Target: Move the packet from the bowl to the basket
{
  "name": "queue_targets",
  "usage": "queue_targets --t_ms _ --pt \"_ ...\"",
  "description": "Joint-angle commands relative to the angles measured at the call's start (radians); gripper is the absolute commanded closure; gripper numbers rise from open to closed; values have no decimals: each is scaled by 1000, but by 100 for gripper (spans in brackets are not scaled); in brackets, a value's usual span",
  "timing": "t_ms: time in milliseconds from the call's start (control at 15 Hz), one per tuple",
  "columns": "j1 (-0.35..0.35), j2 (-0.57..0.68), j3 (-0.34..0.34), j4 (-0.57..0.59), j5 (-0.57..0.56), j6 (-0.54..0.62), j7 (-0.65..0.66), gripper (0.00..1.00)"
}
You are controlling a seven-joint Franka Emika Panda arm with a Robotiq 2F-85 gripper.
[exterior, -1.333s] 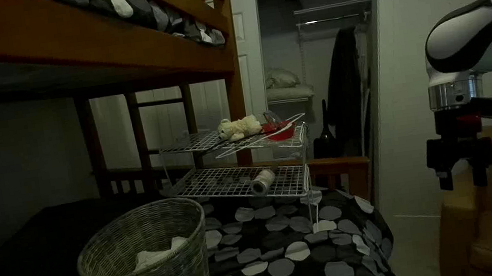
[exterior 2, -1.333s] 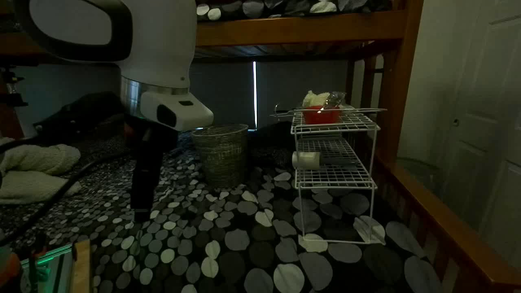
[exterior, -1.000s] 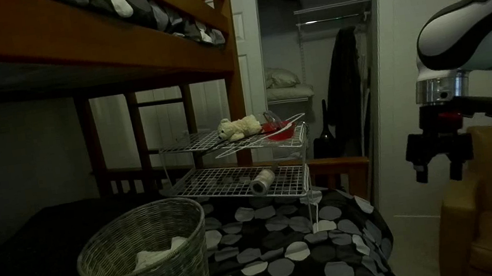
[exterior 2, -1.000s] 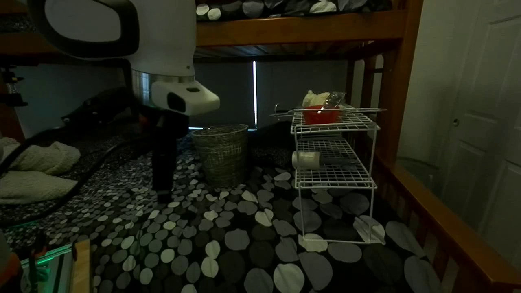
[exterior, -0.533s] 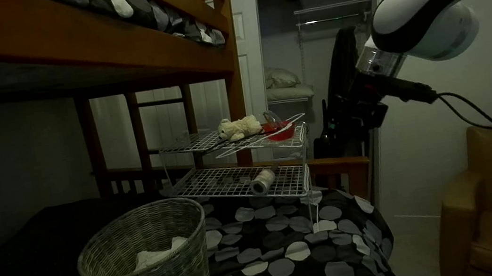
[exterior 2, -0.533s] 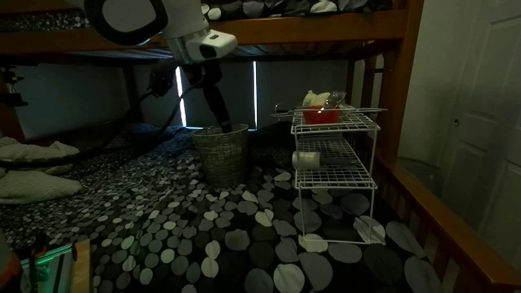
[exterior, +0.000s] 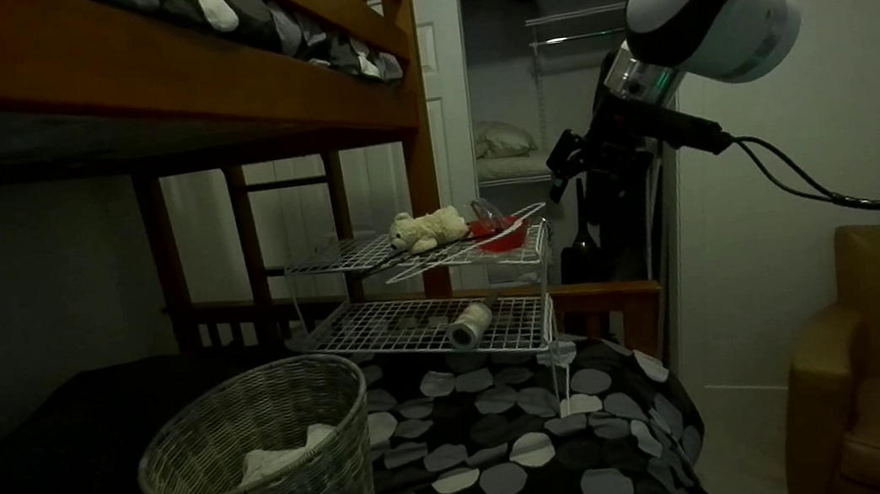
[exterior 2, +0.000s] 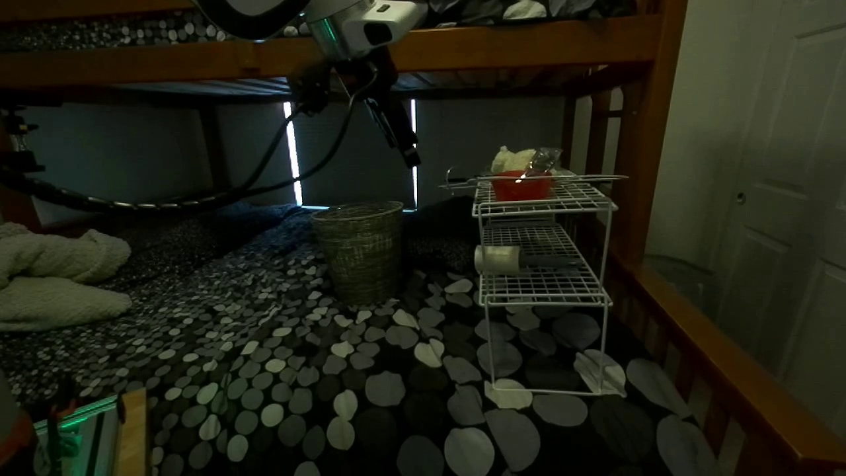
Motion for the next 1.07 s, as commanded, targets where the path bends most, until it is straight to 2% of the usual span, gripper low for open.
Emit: queue_targets --t_ms 0,133,200,400,667,933,1000 --pt "1 -1 -1 0 -2 -2 1 0" --pt "1 -3 -1 -1 -2 -2 1 0" --pt "-13 -8 11 -20 16 29 66 0" --pt "-54 72 37 15 -51 128 111 0" --pt "7 300 32 200 -101 168 -61 0" --pt "38 514 47 460 -148 73 -195 0" --pt "33 547 51 523 -190 35 -212 0"
